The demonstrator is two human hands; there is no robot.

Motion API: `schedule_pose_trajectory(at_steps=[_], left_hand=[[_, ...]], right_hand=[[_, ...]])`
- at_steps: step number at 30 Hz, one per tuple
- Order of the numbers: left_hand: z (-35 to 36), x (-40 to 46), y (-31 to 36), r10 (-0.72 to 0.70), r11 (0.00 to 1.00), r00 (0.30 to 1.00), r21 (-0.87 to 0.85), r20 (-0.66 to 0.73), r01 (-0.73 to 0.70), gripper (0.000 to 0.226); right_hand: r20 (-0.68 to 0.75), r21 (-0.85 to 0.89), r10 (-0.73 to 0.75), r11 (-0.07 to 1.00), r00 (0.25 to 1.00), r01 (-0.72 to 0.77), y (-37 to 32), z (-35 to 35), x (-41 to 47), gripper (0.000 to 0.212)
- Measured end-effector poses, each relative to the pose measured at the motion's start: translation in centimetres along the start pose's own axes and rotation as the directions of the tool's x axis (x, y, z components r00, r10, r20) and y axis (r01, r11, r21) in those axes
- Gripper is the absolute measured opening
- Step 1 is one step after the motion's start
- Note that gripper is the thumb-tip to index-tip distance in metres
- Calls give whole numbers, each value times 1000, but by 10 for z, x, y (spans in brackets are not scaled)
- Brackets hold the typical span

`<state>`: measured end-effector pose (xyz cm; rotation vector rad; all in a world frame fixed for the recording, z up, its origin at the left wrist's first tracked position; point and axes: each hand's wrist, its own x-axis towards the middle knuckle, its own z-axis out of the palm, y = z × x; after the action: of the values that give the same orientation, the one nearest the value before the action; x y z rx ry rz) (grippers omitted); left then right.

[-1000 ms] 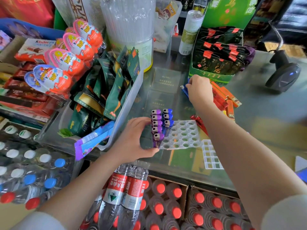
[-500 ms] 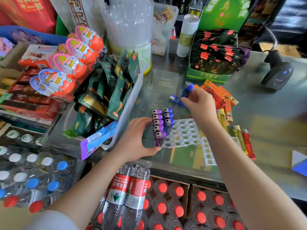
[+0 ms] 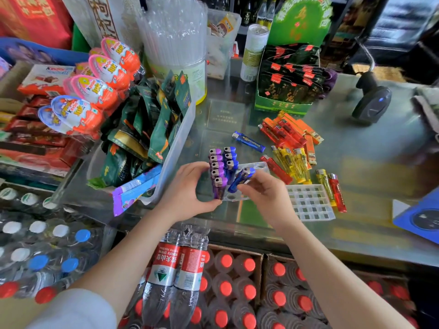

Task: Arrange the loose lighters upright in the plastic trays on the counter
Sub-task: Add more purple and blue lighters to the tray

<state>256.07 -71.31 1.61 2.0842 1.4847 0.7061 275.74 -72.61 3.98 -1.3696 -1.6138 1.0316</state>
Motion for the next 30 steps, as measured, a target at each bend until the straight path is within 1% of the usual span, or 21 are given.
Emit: schedule_pose_trajectory(at_steps=[2, 4, 5, 7, 8, 10, 11, 12, 14, 15, 17, 18, 21, 22, 25, 26, 28, 29, 30], left_hand=[[1, 0, -2, 0, 1000, 1000, 18, 1, 0, 74], [1, 0, -2, -10, 1000, 1000, 21, 9, 9, 74], [1, 0, -3, -12, 1000, 1000, 19, 11, 11, 74], [1, 0, -3, -11, 1000, 1000, 17, 14, 11, 73], [1, 0, -3, -8, 1000, 1000, 17, 15, 8, 73], [1, 1, -3, -4, 1000, 1000, 18, 14, 4, 72], [1, 1, -3, -2, 1000, 1000, 18, 13, 2, 72], [1, 1, -3, 2, 1000, 1000, 15, 11, -2, 71], [1, 1, -3, 8, 1000, 1000, 6, 10, -8, 68], [1, 1, -3, 10, 1000, 1000, 5, 10, -10, 67], [1, 1, -3, 8, 1000, 1000, 11, 11, -8, 68], [1, 1, -4, 5, 1000, 1000, 15, 12, -5, 69], [2, 1, -5, 3, 1000, 1000, 24, 12, -4, 68], [1, 1, -4, 3, 1000, 1000, 26, 12, -3, 69], [1, 1, -4, -5, 1000, 1000, 26, 16, 5, 71], [1, 2, -4, -3, 1000, 1000, 28, 15, 3, 71], [2, 2, -5, 3, 999, 1000, 34, 14, -4, 72], [2, 1, -5, 4, 999, 1000, 34, 12, -4, 73], [2, 1, -5, 3, 999, 1000, 32, 11, -3, 73]], right_hand=[[1, -87, -70, 994, 998, 70, -1, 0, 1, 45], [7, -196, -142, 970, 990, 140, -3, 1, 3, 40], [7, -239, -176, 956, 984, 172, -4, 2, 5, 33], [22, -285, -233, 931, 972, 229, -3, 3, 6, 11], [24, -305, -254, 919, 967, 249, -2, 4, 6, 5], [16, -366, -322, 879, 946, 306, 0, 6, 6, 11], [27, -414, -372, 841, 928, 349, 0, 8, 5, 13], [54, -463, -417, 794, 907, 393, 0, 9, 5, 14], [117, -537, -454, 719, 883, 441, 3, 11, 3, 22], [129, -535, -436, 725, 891, 433, 2, 10, 3, 25], [90, -484, -369, 796, 925, 364, 0, 6, 7, 23], [79, -475, -358, 807, 930, 351, 1, 4, 9, 22], [141, -579, -393, 712, 909, 397, 2, 6, 8, 23], [155, -591, -398, 696, 904, 408, 4, 7, 7, 23], [99, -495, -345, 797, 933, 347, 9, 7, 9, 18], [97, -520, -352, 779, 931, 349, 10, 6, 11, 18], [147, -629, -384, 675, 912, 386, 5, 2, 14, 20], [194, -660, -339, 649, 921, 378, 1, 0, 16, 23], [237, -670, -266, 651, 934, 356, -4, -5, 19, 26]])
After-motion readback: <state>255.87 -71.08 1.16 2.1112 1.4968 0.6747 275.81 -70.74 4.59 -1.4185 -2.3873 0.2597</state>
